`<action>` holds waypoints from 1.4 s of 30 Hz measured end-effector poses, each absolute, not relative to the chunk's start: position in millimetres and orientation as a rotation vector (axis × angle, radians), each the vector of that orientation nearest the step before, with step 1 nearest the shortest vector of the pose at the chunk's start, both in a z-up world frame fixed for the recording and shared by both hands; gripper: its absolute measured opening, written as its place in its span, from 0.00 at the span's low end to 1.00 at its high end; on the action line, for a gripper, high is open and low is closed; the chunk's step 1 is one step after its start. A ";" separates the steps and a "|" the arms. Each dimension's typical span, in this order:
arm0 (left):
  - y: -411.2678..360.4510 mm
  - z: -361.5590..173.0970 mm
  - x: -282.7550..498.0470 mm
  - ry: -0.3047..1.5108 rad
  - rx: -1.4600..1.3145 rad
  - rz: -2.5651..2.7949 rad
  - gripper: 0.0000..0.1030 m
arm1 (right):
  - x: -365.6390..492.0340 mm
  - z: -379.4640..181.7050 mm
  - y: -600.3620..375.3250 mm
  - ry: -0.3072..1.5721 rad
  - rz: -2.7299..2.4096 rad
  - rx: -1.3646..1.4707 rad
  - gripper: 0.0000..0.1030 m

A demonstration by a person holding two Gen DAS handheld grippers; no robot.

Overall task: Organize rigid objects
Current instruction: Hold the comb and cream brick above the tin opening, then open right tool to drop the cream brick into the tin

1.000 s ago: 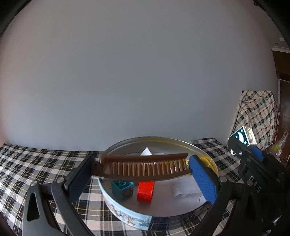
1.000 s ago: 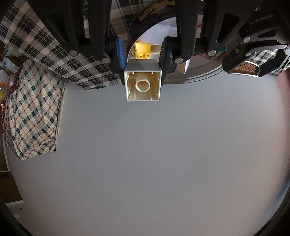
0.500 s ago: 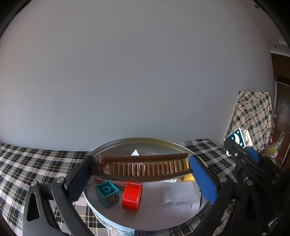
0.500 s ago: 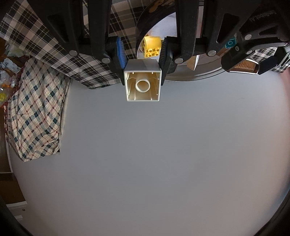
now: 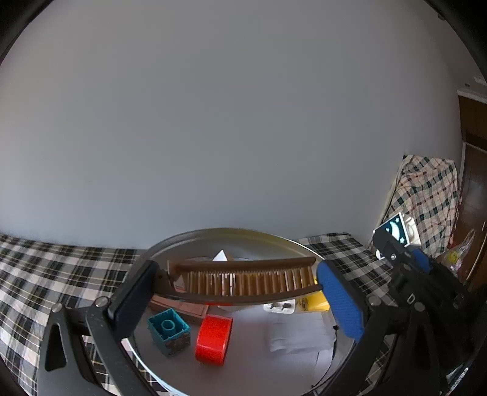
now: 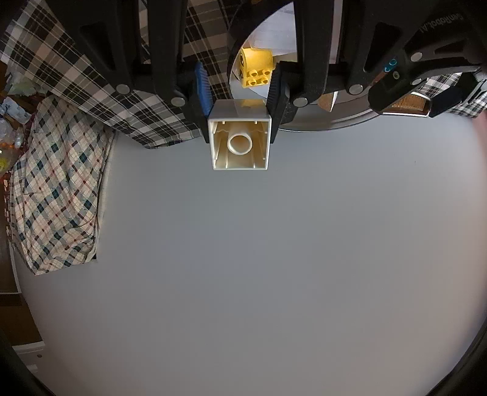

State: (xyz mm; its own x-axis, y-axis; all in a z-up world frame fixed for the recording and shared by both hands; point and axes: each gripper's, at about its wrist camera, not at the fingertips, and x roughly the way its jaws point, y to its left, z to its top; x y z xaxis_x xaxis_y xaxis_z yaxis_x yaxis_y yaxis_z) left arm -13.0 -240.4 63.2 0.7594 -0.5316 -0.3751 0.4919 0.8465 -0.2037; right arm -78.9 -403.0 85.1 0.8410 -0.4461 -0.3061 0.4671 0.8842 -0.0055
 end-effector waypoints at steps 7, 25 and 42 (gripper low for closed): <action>-240.1 70.3 0.4 0.441 -0.068 -0.546 1.00 | -66.3 85.1 -410.9 0.329 -0.458 0.099 0.33; -242.0 72.1 48.5 0.578 0.022 -0.456 1.00 | -4.7 80.9 -412.0 0.471 -0.413 0.086 0.33; -265.4 57.4 116.2 0.960 0.058 -0.472 1.00 | 72.6 49.1 -463.0 0.867 -0.271 0.418 0.33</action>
State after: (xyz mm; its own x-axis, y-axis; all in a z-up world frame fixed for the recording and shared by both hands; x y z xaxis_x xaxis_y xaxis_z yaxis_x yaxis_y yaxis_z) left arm 116.2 -265.4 57.4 0.4809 -0.3611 -0.7990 0.4119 0.8975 -0.1577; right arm 72.6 -463.0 49.1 0.6210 -0.0613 -0.7814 0.3945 0.8859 0.2441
